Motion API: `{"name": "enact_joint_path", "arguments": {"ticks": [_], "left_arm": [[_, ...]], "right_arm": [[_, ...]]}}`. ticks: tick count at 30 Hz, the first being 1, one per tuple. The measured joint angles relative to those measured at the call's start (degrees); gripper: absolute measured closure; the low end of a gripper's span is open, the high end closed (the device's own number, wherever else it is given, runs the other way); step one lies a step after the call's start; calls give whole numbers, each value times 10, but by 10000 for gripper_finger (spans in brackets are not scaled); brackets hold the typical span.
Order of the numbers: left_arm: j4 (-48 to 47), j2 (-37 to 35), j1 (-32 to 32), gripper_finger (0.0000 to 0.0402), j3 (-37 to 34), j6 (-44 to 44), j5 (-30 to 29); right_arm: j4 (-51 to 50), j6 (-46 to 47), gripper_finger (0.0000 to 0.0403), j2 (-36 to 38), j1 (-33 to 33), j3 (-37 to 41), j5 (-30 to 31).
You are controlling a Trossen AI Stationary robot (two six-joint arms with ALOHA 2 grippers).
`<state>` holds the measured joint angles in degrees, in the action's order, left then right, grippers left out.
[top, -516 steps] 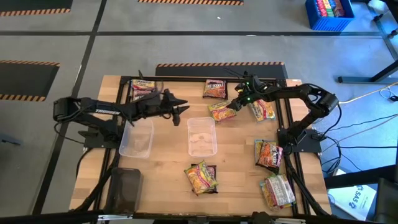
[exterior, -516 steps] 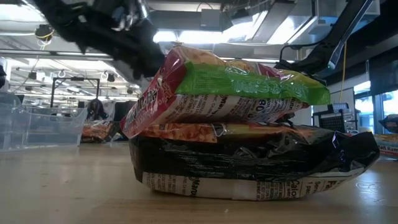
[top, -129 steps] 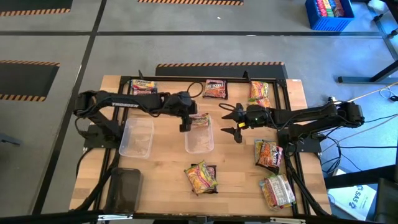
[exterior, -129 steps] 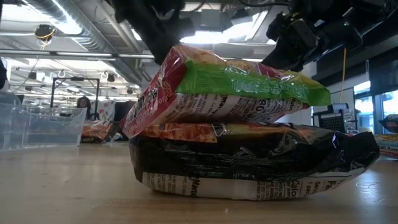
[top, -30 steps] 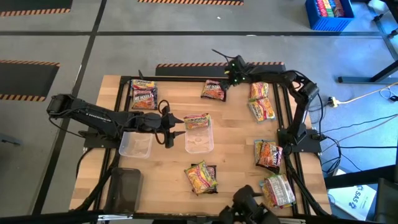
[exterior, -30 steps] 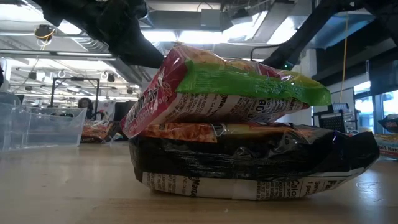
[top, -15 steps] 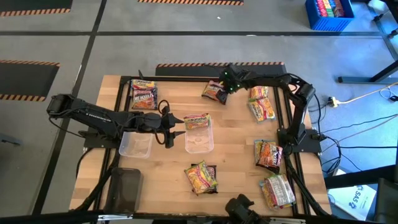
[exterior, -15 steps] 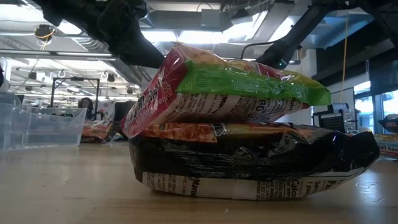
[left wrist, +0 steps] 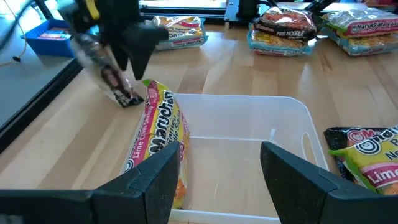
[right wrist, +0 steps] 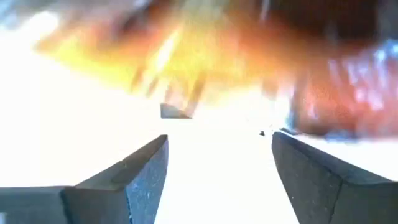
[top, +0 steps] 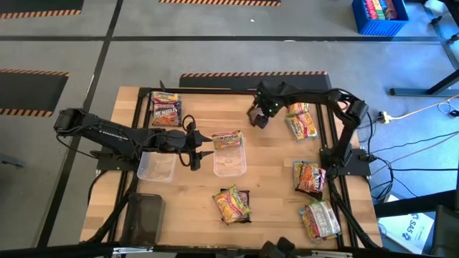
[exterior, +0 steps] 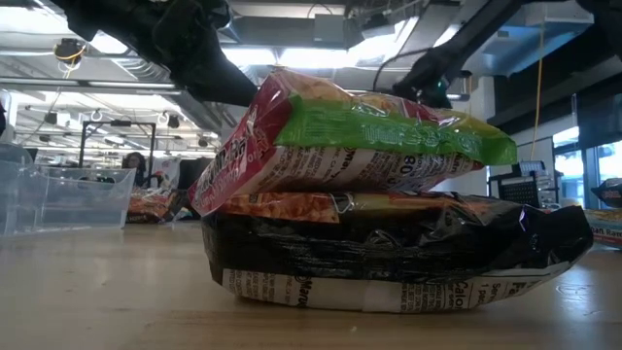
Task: Sort Maruchan noodles
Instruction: Put the black noodle pack into the left transparent bin
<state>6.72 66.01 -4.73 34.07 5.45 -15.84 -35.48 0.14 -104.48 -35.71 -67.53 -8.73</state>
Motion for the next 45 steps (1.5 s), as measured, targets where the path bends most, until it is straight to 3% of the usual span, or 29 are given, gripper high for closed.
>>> {"name": "enact_joint_path", "arguments": {"ticks": [12, 16, 26, 34, 39, 45], "left_arm": [[0, 0, 0, 184, 0, 0, 0], [0, 0, 0, 184, 0, 0, 0], [0, 0, 0, 184, 0, 0, 0], [0, 0, 0, 184, 0, 0, 0], [0, 0, 0, 184, 0, 0, 0], [2, 0, 0, 184, 0, 0, 0]], "right_arm": [[36, -48, 134, 63, -40, 0, 8], [122, -49, 134, 40, -76, 0, -8], [325, -3, 134, -80, -123, -1, -129], [244, -8, 134, -100, -118, -14, -172], [152, -20, 134, -98, -115, -25, -233], [151, -5, 134, -98, -95, -25, -222]]}}
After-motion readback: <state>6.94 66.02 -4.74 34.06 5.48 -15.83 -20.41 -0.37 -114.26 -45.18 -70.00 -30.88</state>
